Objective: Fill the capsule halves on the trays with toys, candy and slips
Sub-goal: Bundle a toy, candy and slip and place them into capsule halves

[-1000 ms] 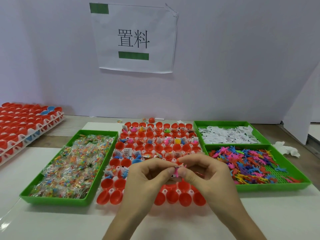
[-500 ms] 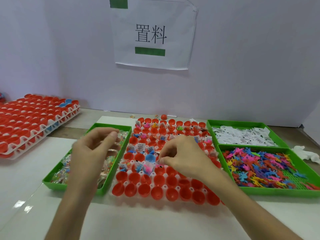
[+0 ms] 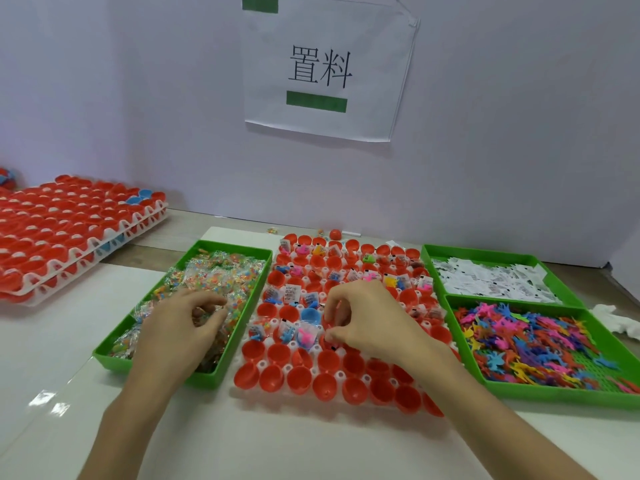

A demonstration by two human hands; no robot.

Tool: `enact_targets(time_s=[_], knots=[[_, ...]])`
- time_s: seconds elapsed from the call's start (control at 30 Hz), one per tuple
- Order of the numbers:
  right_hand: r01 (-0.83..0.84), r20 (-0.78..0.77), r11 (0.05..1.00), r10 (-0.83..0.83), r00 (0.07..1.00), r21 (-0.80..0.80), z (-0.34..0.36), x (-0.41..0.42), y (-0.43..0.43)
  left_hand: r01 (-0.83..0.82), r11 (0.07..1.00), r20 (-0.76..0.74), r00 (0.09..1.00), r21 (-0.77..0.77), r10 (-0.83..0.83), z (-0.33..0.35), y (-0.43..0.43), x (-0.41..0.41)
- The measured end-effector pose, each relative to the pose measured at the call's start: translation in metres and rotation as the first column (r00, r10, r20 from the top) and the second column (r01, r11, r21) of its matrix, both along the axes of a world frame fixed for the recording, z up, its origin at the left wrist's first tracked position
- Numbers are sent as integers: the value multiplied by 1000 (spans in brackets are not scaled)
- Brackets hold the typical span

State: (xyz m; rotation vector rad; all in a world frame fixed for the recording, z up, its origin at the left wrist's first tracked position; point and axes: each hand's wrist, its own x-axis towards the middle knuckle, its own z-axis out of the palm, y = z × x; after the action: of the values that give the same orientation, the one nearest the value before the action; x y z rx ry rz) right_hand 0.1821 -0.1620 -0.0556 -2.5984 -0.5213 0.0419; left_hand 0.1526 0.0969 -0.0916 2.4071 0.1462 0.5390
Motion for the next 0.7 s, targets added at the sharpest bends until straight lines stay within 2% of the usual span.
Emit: enact_targets(time_s=[0.17, 0.33, 0.4, 0.47, 0.57, 0.63, 0.7], knots=[[10, 73, 1000, -12, 997, 28, -7, -4, -4, -16, 999, -13, 1000, 40, 16, 1, -2, -2], [15, 69, 986, -27, 997, 165, -1, -5, -11, -22, 999, 3, 1000, 24, 22, 0, -2, -1], [73, 96, 967, -98, 991, 242, 7, 1, -26, -22, 999, -14, 1000, 34, 22, 0, -2, -2], [198, 158, 936, -251, 955, 290, 13, 16, -54, -19, 996, -65, 998, 87, 25, 0, -3, -3], [474, 221, 852, -518, 827, 221, 12, 45, -111, -19, 993, -88, 996, 119, 30, 1, -3, -2], [635, 187, 767, -640, 745, 94, 5, 62, -154, -23, 996, -70, 997, 84, 29, 4, -5, -2], [693, 114, 718, -684, 720, -69, -3, 74, -189, -42, 997, -67, 997, 65, 46, 3, -6, -2]])
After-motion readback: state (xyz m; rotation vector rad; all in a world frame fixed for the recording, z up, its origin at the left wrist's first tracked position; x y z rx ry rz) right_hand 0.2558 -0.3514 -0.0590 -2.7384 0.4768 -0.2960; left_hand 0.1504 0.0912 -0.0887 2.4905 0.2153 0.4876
